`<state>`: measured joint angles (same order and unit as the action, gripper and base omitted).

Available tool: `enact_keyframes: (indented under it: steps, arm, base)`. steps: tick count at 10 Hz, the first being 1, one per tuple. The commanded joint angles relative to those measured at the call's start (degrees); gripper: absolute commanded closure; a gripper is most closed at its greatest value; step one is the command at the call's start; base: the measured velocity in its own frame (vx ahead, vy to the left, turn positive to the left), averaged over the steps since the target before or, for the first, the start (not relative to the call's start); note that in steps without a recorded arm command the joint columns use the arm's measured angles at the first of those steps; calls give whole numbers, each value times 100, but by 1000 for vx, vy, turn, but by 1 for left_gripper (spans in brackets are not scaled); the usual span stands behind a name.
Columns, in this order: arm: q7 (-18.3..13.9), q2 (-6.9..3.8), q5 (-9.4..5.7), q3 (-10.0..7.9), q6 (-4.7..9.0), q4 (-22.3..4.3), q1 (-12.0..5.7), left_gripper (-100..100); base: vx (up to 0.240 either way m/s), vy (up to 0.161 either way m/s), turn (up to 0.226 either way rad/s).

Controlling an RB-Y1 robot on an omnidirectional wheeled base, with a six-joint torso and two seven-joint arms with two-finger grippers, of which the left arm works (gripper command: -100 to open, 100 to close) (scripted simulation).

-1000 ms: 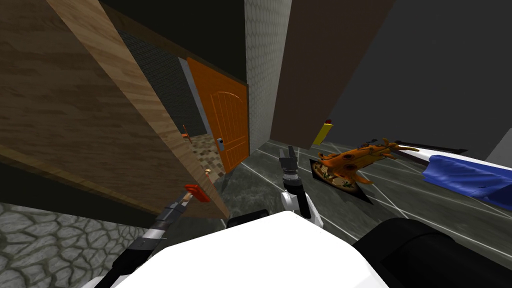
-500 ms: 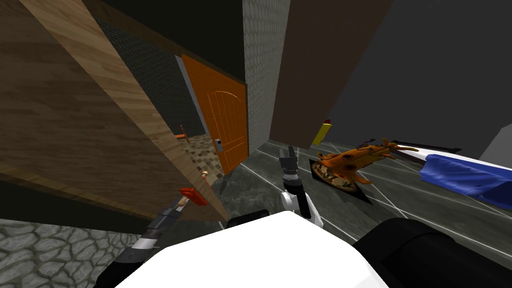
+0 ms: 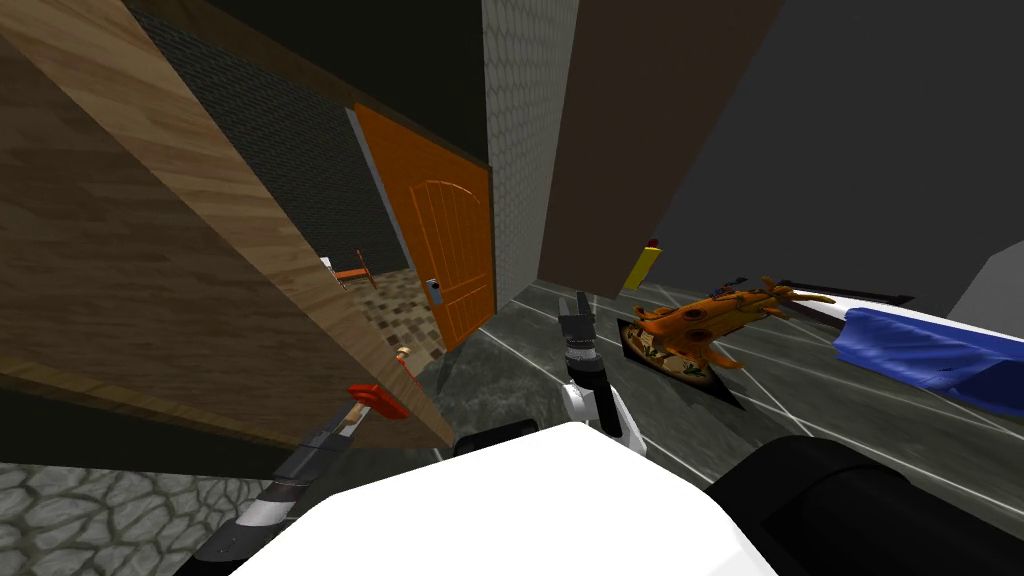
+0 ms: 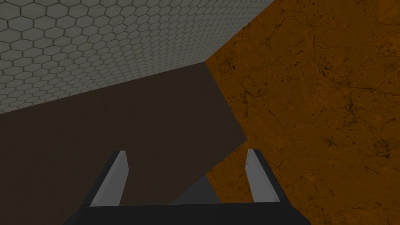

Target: Pull the door open

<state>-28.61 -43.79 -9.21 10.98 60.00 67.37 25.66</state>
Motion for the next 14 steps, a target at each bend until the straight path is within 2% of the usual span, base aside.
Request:
enact_keyframes:
  steps: [1, 5, 6, 9, 10, 12, 13, 14]
  arm:
    - [-26, 26, 66, 106, 286, -194, 54, 100]
    - [-88, -43, 118, 141, 981, -582, 210, 100]
    - [-88, -43, 118, 141, 981, -582, 210, 100]
    - [-134, -98, 157, 166, 1472, -876, 334, 100]
    - [-134, -98, 157, 166, 1482, -876, 334, 100]
    - [-163, -136, 182, 182, 1805, -1070, 418, 100]
    - [-226, -219, 41, 68, 1682, -1012, 573, -100]
    - [-270, -270, -30, 11, 1677, -1030, 661, -100]
  base:
    - [39, -33, -37]
    - [46, -20, -23]
    - [24, -25, -4]
    - [24, -19, -26]
    - [17, -14, 4]
    - [13, -11, -9]
    - [-74, -7, 247]
    - [-130, -18, 260]
